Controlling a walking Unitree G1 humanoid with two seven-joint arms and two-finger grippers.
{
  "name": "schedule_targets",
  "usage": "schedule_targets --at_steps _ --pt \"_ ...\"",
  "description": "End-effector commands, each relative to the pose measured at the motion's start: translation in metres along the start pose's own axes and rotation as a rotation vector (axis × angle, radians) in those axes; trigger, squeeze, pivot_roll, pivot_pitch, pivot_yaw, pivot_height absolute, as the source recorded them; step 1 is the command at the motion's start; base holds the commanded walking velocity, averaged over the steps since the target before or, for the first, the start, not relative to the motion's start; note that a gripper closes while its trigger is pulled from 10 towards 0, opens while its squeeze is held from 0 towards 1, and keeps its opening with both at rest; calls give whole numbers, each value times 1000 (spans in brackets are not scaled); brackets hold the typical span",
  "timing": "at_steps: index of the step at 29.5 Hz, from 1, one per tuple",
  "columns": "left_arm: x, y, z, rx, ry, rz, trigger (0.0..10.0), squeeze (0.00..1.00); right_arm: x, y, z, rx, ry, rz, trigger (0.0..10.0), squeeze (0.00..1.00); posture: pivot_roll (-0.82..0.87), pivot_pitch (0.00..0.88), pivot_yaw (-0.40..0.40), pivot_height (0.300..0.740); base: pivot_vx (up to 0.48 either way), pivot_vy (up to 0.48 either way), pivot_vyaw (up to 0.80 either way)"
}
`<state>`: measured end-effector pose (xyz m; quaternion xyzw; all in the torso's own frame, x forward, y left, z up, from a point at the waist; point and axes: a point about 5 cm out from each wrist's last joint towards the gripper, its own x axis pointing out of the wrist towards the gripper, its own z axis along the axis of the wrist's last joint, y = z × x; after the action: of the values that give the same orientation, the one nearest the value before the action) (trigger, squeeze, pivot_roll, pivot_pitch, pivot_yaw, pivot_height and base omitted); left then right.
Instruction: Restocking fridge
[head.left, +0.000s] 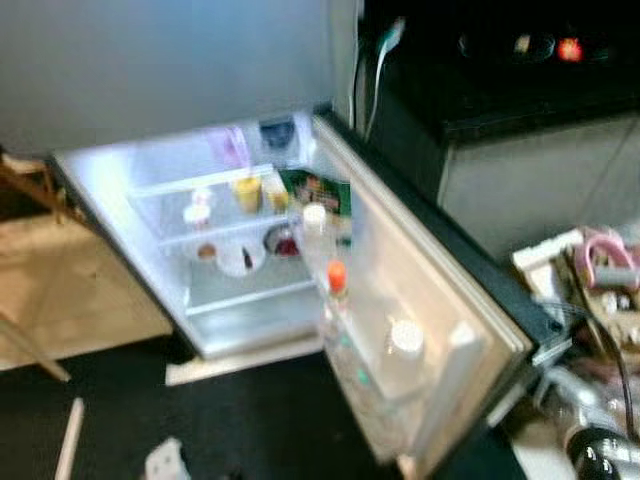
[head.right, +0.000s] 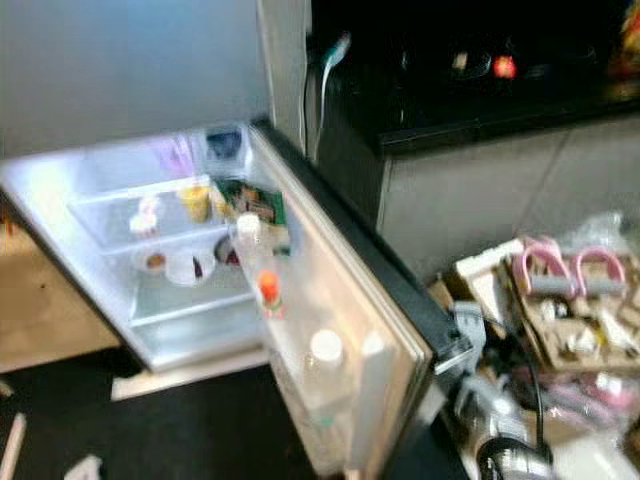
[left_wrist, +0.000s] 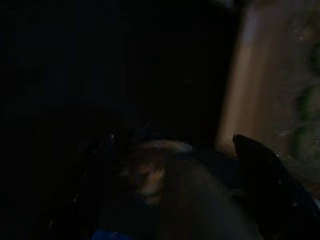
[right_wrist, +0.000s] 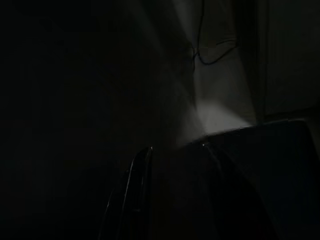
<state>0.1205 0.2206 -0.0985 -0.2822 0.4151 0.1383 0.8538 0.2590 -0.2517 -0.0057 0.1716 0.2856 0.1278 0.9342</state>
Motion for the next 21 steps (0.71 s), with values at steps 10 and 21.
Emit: schedule_targets --at_steps 10,21 --pt "-4 7 -5 11 23 21 10000 0 11 20 -4 -32 30 129 10000 0 -53 0 17 740 0 0 756" --pt "-4 6 -9 7 32 17 10000 0 15 27 0 -53 33 193 10000 0 -54 0 12 740 0 0 756"
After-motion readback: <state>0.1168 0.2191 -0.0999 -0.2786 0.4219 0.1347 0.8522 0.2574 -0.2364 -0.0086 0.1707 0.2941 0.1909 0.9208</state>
